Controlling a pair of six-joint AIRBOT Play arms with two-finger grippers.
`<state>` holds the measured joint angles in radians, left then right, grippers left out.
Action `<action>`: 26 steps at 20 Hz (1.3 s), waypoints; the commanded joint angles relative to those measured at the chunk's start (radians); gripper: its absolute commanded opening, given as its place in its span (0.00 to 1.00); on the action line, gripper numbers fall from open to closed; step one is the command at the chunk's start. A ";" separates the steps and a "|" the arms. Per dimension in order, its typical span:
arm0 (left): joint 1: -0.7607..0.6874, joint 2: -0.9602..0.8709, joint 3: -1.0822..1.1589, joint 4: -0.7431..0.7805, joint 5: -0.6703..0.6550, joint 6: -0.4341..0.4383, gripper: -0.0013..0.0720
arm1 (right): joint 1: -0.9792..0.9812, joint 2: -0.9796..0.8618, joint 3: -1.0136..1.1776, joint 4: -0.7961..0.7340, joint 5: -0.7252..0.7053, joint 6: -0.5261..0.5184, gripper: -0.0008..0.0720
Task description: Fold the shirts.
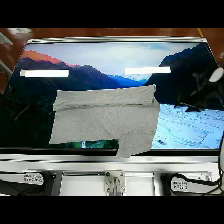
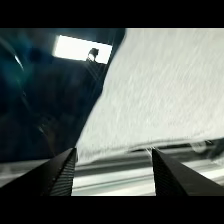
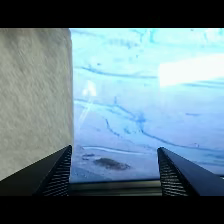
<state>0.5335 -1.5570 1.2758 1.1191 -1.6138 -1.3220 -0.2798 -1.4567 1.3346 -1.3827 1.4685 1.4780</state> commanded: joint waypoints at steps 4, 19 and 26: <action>0.167 0.175 -0.531 -0.091 0.184 0.135 0.79 | -0.138 0.103 -0.259 0.255 -0.064 -0.130 0.90; 0.134 0.134 -0.671 -0.148 0.396 0.204 0.72 | -0.113 0.103 -0.261 0.279 -0.103 -0.117 0.90; 0.131 0.129 -0.670 -0.193 0.425 0.204 0.07 | -0.092 0.103 -0.366 0.251 -0.048 -0.111 0.90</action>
<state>0.6655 -1.4261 0.6064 0.9367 -1.1927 -1.1217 -0.3882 -1.3544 1.0290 -1.1191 1.3964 1.3663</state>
